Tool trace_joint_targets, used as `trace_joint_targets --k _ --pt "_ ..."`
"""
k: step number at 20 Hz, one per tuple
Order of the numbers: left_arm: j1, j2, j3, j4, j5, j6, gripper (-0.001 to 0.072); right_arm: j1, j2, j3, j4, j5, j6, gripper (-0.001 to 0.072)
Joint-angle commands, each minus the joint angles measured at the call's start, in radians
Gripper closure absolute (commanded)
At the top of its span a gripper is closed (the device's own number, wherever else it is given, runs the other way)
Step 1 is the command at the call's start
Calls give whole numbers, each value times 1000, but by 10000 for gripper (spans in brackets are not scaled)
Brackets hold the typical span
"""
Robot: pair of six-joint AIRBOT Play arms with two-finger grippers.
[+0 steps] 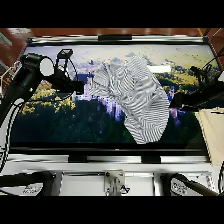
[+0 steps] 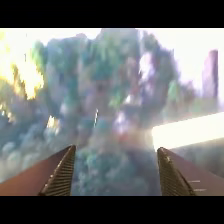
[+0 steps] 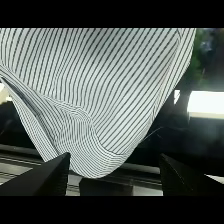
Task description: Fold the shirts.
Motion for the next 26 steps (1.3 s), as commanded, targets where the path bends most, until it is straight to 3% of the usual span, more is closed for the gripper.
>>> trace_joint_targets --k 1,3,7,13,16,26 --pt "-2 -6 0 -41 53 -5 96 -11 1 0 5 -13 -3 42" --pt "0 -29 0 -106 21 -1 91 -11 0 0 2 -31 -3 42" --pt "-1 -82 -103 -355 -85 187 90 -11 0 0 -2 -8 -15 42" --pt "-67 -87 -372 -827 257 380 89 -11 0 0 -1 1 8 42" --pt "-142 -120 -373 -834 372 378 74 -11 0 0 0 16 22 42" --pt "-258 -203 -373 -986 477 419 72 -128 0 -1 -19 69 -6 42"
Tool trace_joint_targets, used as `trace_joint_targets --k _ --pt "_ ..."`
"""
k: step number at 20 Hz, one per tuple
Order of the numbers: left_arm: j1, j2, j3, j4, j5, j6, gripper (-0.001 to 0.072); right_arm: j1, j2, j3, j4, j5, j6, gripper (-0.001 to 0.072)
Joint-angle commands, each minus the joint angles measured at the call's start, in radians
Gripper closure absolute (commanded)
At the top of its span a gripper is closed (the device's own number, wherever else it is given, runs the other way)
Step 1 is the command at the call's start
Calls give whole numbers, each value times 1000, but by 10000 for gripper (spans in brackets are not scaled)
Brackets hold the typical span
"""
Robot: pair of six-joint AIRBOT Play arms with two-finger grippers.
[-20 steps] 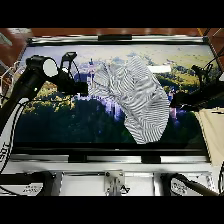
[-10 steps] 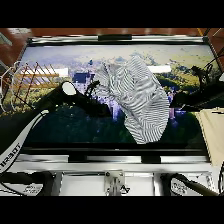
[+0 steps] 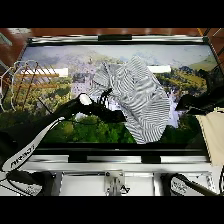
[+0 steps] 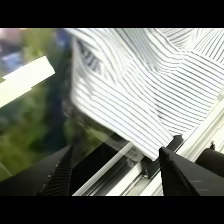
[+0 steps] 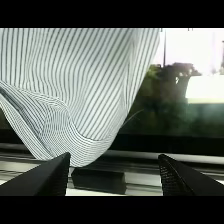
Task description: Fold the shirts.
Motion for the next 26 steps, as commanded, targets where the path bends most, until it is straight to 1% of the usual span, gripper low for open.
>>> trace_joint_targets --k 1,6,9,13,14,16,17,18,19,20,21,23,26 --pt "-45 -13 -1 -45 79 13 72 -29 0 -4 -2 2 -4 42" --pt "-63 -58 -1 -46 63 13 72 -28 0 -38 11 0 -9 42" --pt "-72 -82 0 -109 68 23 72 -28 0 -38 18 0 -9 42" --pt "-97 -97 0 -132 144 27 78 -28 0 -39 18 18 -8 41" --pt "-101 -100 0 -146 170 27 108 -28 0 -39 18 23 -8 41" --pt "-109 -105 0 -162 195 11 124 -28 0 -39 17 24 -8 41" --pt "-110 -108 -1 -162 194 6 334 -28 0 -39 16 24 -8 41" --pt "-110 -108 -1 -162 195 6 497 -28 0 -39 16 24 -9 41" --pt "-106 -108 2 -162 193 8 578 -28 0 -42 14 23 -8 42" --pt "-100 -105 6 -162 183 30 632 -28 0 -54 11 23 -9 41" --pt "-92 -100 14 -161 173 63 663 -29 0 -76 7 24 -9 41" --pt "-69 -72 19 -147 158 80 665 -28 0 -143 14 23 -8 41" --pt "-11 1 19 -41 100 80 665 -29 1 -233 23 14 -40 41"
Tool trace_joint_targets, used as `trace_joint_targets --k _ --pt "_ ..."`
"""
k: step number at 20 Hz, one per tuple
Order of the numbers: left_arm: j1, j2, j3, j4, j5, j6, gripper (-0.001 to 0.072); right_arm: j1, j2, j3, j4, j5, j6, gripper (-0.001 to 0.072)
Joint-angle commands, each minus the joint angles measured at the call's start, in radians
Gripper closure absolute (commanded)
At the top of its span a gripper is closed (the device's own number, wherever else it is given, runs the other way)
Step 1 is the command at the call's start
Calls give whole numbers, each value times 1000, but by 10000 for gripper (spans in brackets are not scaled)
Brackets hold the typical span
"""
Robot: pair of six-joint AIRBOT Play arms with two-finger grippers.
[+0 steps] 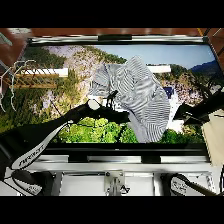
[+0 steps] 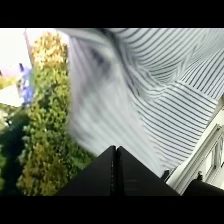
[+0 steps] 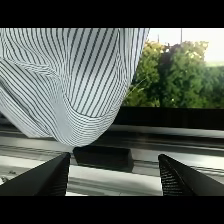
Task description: Fold the shirts.
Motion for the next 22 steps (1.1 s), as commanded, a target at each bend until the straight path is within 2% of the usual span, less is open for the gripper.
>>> trace_joint_targets --k 1,3,6,7,8,9,11,15,18,19,20,21,22 --pt "63 82 3 127 -69 15 666 -14 0 -80 -4 -29 -23 41" --pt "105 141 3 195 -109 11 666 -42 0 -81 33 -80 3 41" --pt "136 158 3 198 -211 10 653 -42 0 -81 126 -139 5 41" --pt "130 139 -4 199 -266 8 472 -42 0 -81 140 -148 5 41" --pt "117 116 -24 197 -286 -44 147 -42 0 -81 139 -148 3 41" --pt "97 88 -40 190 -285 -93 30 -42 0 -81 137 -142 -3 41" --pt "40 34 -44 105 -254 -67 31 -42 0 -81 136 -128 -14 41" --pt "-91 -37 -43 -89 -32 -48 32 -42 0 -81 134 -106 -21 42" --pt "-140 -45 -43 -167 59 -36 40 -42 0 -81 119 -99 -28 42" --pt "-151 -47 -43 -179 87 -37 81 -42 0 -81 117 -100 -28 42" --pt "-160 -49 -43 -187 108 -37 159 -43 0 -81 116 -100 -28 41" --pt "-168 -53 -43 -205 126 -38 184 -43 0 -81 117 -100 -28 41" --pt "-174 -57 -43 -225 141 -40 330 -43 0 -81 117 -100 -27 42"
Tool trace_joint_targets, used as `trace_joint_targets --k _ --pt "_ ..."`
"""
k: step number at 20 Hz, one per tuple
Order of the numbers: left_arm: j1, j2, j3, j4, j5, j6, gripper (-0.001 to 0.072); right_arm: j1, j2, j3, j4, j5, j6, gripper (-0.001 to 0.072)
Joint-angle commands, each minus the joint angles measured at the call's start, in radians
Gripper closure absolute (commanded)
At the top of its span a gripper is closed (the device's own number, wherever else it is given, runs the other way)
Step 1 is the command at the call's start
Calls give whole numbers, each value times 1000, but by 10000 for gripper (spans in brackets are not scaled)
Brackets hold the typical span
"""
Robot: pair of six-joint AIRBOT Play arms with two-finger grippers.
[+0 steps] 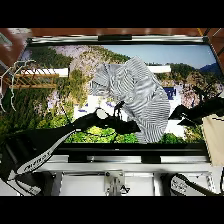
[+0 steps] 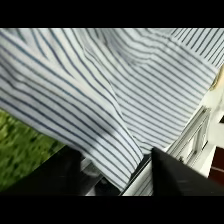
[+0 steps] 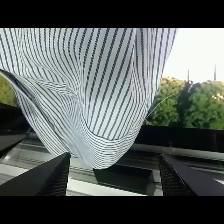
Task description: Fold the shirts.
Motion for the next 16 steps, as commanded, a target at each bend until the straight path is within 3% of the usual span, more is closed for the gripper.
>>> trace_joint_targets --k 1,3,5,9,13,16 --pt "-34 -14 0 -90 100 2 519 -1 0 0 -3 4 4 41" --pt "-25 -11 0 -92 108 26 662 -1 0 0 -3 9 10 41" --pt "-6 5 0 -87 93 64 665 -2 0 0 -10 19 9 42" --pt "26 81 -1 28 67 53 669 -2 0 0 -36 19 5 41" --pt "90 267 -8 436 14 -167 670 -2 0 1 -5 12 -14 42" --pt "205 454 -42 742 -129 -313 669 -2 0 1 64 -5 -27 41"
